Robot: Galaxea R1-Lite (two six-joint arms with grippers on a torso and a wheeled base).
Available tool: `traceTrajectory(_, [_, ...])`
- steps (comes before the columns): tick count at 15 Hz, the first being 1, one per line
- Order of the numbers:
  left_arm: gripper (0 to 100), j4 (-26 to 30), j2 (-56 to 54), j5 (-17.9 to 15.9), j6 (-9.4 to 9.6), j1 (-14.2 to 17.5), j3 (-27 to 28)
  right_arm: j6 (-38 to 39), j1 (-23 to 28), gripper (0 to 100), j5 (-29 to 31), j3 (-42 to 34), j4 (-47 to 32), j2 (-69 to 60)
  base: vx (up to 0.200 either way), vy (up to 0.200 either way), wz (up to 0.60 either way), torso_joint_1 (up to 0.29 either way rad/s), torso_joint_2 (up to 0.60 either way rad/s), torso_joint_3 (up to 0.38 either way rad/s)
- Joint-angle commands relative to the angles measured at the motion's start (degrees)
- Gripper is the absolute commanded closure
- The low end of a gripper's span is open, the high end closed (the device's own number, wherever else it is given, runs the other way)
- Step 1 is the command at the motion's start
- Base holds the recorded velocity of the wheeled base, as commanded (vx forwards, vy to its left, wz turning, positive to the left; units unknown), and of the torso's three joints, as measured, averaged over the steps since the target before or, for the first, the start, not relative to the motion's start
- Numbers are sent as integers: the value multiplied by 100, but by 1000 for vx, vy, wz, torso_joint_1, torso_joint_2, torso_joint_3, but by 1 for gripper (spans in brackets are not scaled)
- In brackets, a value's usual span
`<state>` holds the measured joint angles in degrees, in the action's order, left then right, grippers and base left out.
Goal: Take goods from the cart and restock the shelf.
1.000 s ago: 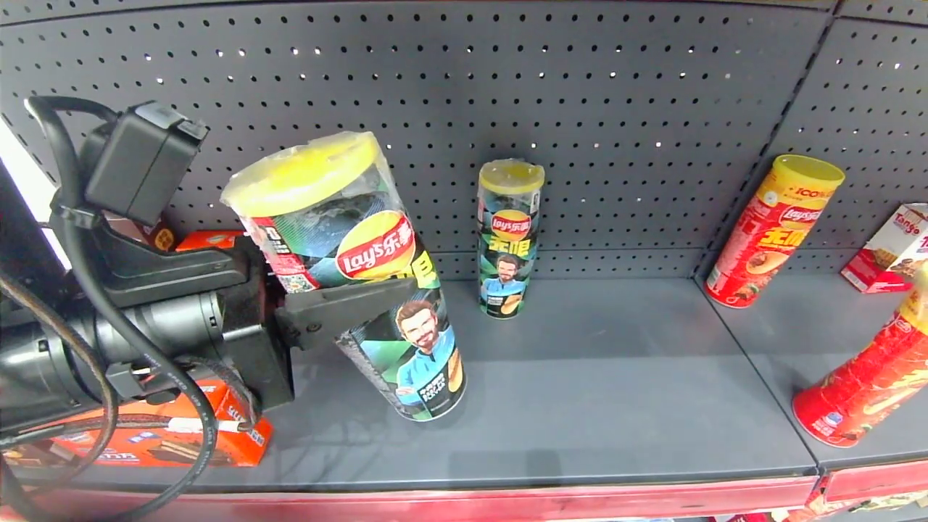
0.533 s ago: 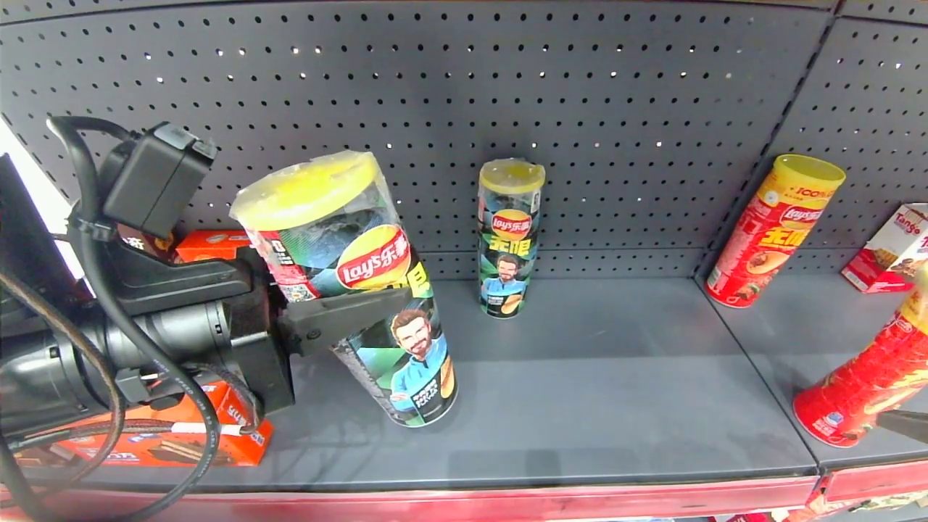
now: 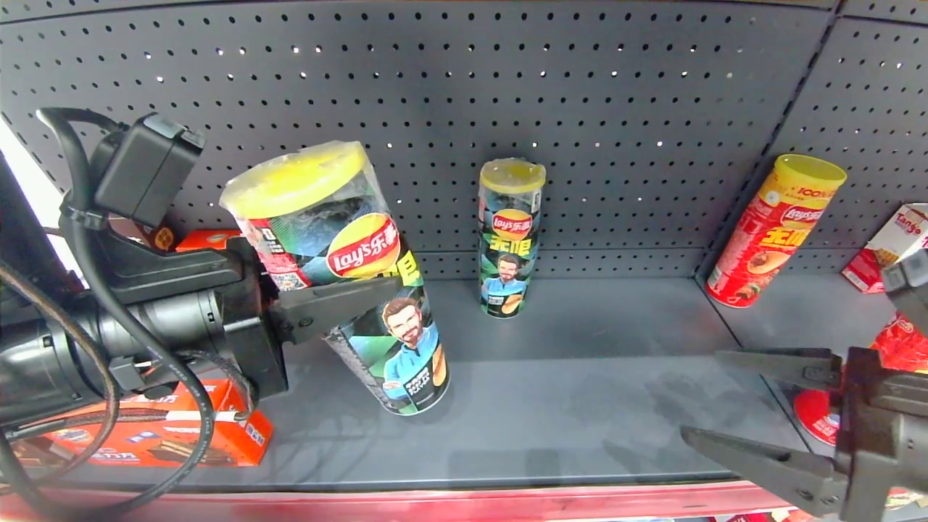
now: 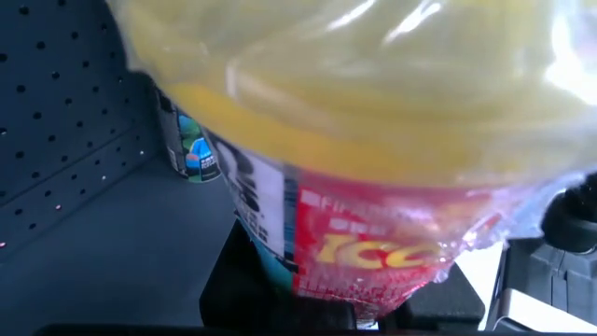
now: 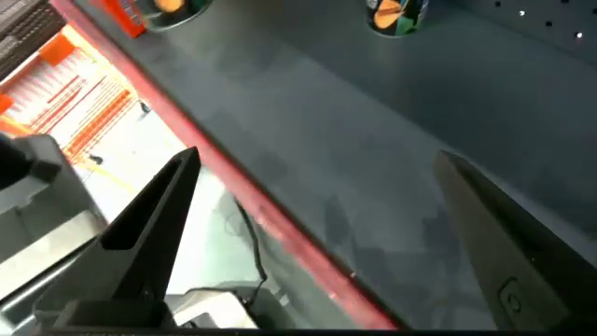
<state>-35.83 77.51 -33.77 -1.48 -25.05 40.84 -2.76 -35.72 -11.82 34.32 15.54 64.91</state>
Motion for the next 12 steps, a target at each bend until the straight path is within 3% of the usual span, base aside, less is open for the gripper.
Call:
traceTrajectory(1, [100,-3,10,2,-2,0,12,21,109,0,14,374,362,935,0,0,0,0,0,0])
traceTrajectory(4, [100,6,10,-7,-2,9,-23,-23,522,0,-329,708,1153,1788,0,0,0,0,0,0])
traceTrajectory(8, [100,6,10,-25,-11,0,12,-384,865,0,-857,1569,1241,2623,0,0,0,0,0,0])
traceTrajectory(12, [100,-12,19,-33,-151,-9,56,-1210,1621,0,-3168,2044,2304,3607,0,0,0,0,0,0])
